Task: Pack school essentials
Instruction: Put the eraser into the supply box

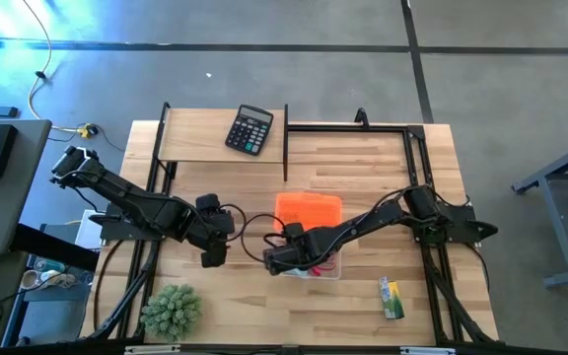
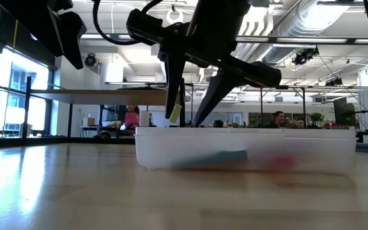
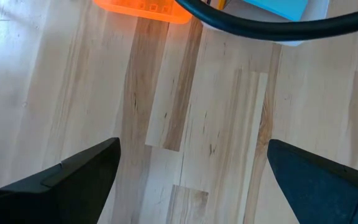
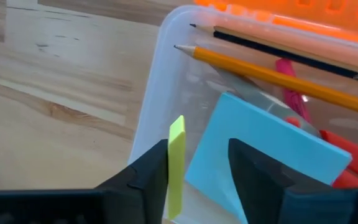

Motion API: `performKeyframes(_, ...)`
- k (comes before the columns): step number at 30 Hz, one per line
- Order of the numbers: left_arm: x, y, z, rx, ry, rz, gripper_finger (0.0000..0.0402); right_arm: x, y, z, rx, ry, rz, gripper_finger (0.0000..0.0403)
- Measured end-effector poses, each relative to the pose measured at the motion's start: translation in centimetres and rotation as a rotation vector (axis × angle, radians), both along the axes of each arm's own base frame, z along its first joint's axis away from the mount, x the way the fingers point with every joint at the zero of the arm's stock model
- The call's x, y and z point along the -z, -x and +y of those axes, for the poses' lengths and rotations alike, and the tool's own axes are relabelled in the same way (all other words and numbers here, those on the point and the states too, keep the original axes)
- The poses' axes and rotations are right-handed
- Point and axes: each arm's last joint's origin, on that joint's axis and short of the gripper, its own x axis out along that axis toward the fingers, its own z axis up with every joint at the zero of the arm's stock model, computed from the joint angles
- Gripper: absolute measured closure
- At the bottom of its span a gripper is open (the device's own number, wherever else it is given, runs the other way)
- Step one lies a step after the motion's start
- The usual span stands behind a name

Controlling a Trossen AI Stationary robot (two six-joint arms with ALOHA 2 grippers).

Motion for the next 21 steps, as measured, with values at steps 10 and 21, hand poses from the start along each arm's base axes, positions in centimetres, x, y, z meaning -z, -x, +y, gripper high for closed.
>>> performKeyframes(10, 0.0, 0.0, 0.0, 0.002, 0.007, 0.002, 0.0005, -0.1, 0.4, 0.1, 0.014, 0.031, 0.019, 0.0222)
performKeyframes(21, 0.0, 0.0, -0.1, 0.006, 0.017, 0.005, 0.0005, -0.5, 1.7, 0.9, 0.010, 0.064, 0.077, 0.0222)
